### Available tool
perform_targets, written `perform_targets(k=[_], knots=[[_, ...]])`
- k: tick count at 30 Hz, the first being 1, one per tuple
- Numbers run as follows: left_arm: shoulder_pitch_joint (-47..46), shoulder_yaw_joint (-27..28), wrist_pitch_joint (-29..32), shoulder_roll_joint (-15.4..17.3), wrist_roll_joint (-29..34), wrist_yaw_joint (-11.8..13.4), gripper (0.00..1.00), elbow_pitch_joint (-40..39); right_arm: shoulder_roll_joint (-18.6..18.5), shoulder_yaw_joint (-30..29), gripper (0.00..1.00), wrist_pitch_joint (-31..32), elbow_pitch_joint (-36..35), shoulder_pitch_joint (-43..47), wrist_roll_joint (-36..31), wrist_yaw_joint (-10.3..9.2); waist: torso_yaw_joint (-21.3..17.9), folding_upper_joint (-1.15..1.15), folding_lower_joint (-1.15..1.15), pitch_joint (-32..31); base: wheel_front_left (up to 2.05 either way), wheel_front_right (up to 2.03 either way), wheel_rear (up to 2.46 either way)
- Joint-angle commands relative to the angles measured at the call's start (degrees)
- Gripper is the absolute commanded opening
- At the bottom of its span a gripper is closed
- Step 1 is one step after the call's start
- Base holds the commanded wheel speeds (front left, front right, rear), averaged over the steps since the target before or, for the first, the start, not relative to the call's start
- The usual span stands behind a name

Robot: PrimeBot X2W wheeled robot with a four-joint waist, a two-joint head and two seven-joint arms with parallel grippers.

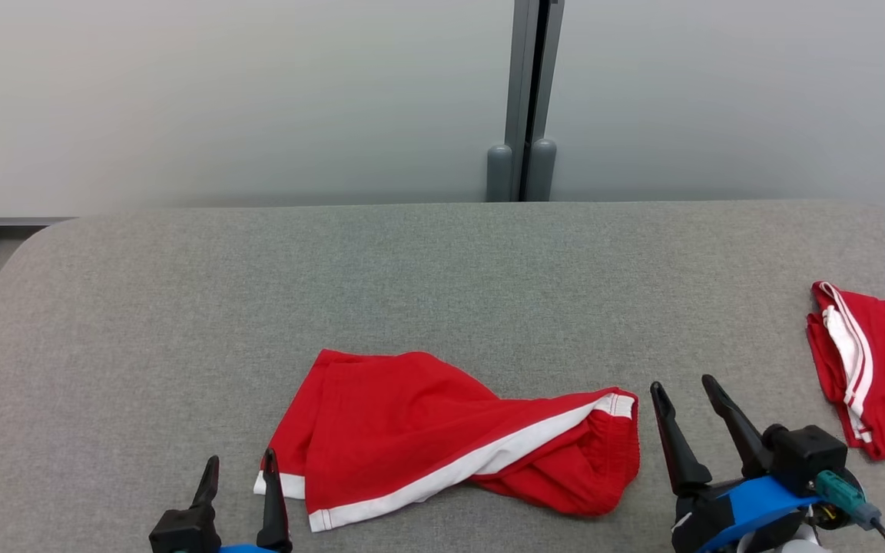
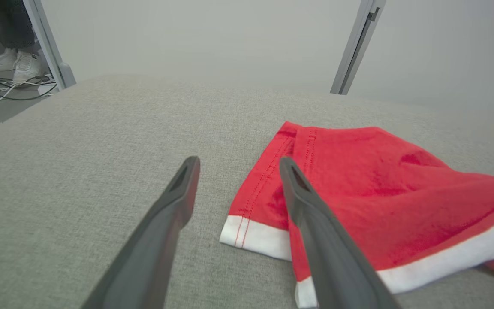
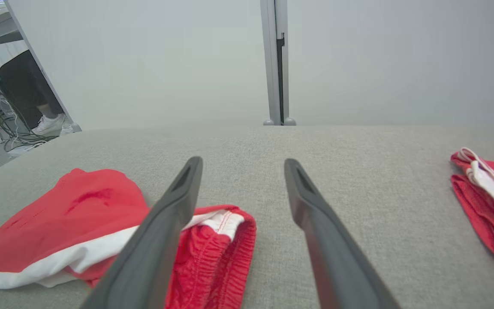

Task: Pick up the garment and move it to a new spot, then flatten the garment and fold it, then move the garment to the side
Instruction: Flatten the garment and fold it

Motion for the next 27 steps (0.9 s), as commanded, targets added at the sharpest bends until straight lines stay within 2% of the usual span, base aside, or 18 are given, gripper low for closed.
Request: perform_targets(k=[1, 6, 11, 20, 27], knots=[[0.57, 0.36, -0.13, 0.02, 0.53, 0.21, 1.0, -0.18, 0.66, -0.9, 1.0, -0.29, -0.81, 1.12, -1.54, 0.0, -0.07, 0.01, 0.01, -0.19, 0.0, 0.0, 0.0], [0.92, -0.23, -0.13, 0.01, 2.51, 0.05, 1.0, 0.24, 3.53, -3.66, 1.0, -0.29, -2.7, 2.78, -8.24, 0.0, 0.07, 0.01, 0.01, -0.89, 0.0, 0.0, 0.0], [1.47, 0.27, -0.13, 0.02, 3.61, 0.48, 1.0, 0.58, 4.56, -6.19, 1.0, -0.29, -0.25, 3.97, -11.52, 0.0, -0.16, 0.01, 0.01, -1.91, 0.0, 0.0, 0.0], [1.63, 0.65, -0.13, 0.01, 3.43, -0.51, 1.0, 1.3, 4.52, -4.91, 1.0, -0.29, 1.62, 3.16, -8.43, 0.0, -0.75, 0.01, 0.01, -2.08, 0.0, 0.0, 0.0], [1.61, -3.02, -0.12, 0.02, -2.05, -5.71, 1.0, 5.45, 4.52, -4.27, 1.0, -0.29, 2.29, 2.81, -7.9, 0.0, -0.79, 0.01, 0.01, -1.33, 0.0, 0.0, 0.0]])
